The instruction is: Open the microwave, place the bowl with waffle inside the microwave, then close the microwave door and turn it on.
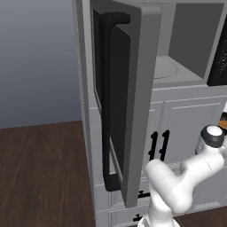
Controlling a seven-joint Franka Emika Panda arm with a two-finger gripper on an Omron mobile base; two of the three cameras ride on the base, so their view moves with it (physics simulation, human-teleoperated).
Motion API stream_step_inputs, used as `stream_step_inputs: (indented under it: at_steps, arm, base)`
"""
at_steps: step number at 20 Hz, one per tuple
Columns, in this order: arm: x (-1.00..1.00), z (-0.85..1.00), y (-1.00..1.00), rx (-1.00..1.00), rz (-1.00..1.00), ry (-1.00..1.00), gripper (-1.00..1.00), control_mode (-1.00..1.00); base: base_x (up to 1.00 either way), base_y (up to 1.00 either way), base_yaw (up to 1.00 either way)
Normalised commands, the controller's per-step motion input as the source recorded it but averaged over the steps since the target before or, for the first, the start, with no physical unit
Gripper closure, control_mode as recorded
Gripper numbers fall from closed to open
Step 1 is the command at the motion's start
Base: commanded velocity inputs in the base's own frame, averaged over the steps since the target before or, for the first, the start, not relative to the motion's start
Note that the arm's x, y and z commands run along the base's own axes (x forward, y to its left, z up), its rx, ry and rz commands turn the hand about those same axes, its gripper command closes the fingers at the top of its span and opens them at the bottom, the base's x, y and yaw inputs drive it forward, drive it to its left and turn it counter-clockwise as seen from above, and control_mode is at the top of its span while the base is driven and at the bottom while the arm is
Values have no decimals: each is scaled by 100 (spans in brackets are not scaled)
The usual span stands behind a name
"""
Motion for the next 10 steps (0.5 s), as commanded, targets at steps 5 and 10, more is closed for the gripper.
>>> stream_step_inputs:
  at_steps: [5,10]
  arm:
    - [0,-26,0,0,0,0,-100,-100]
    - [0,-4,0,0,0,0,-100,-100]
  base:
    - [0,0,0]
    - [0,0,0]
